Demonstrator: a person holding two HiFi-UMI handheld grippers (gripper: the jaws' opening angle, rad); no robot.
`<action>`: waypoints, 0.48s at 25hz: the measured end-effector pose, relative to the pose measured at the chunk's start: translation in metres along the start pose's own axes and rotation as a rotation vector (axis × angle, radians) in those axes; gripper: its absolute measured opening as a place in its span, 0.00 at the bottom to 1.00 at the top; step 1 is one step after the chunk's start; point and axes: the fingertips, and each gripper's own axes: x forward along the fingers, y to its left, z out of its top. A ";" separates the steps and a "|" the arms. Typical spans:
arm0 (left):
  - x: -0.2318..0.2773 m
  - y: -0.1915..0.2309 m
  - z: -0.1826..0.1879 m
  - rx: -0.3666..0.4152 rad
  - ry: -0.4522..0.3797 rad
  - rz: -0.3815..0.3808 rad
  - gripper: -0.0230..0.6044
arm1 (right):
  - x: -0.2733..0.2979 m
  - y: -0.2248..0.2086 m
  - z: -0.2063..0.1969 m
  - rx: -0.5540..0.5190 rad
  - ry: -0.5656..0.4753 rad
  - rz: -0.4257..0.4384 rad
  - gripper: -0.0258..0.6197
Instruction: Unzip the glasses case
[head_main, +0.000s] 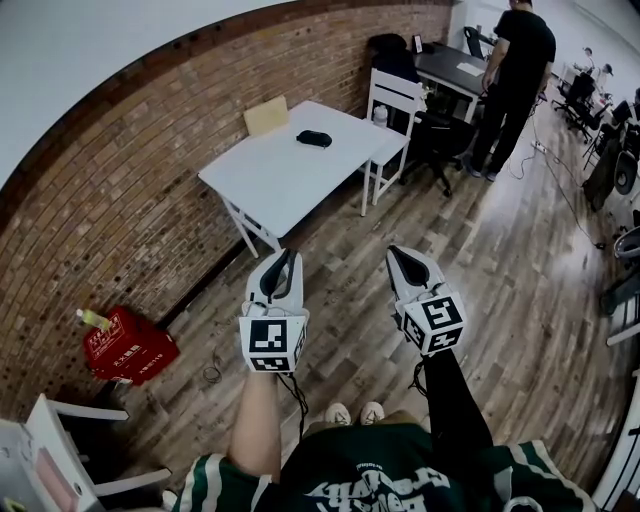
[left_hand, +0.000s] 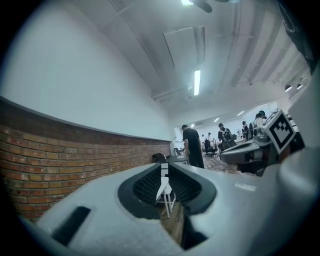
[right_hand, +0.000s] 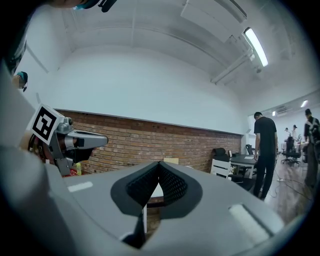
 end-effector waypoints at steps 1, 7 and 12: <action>0.001 -0.001 0.000 0.000 0.000 -0.014 0.14 | 0.001 0.000 0.000 0.003 -0.003 -0.007 0.06; 0.006 0.004 -0.005 -0.020 -0.012 -0.059 0.25 | 0.007 -0.002 -0.008 0.021 -0.016 -0.029 0.23; 0.025 0.010 -0.010 -0.042 -0.017 -0.058 0.25 | 0.022 -0.017 -0.015 0.024 -0.016 -0.037 0.28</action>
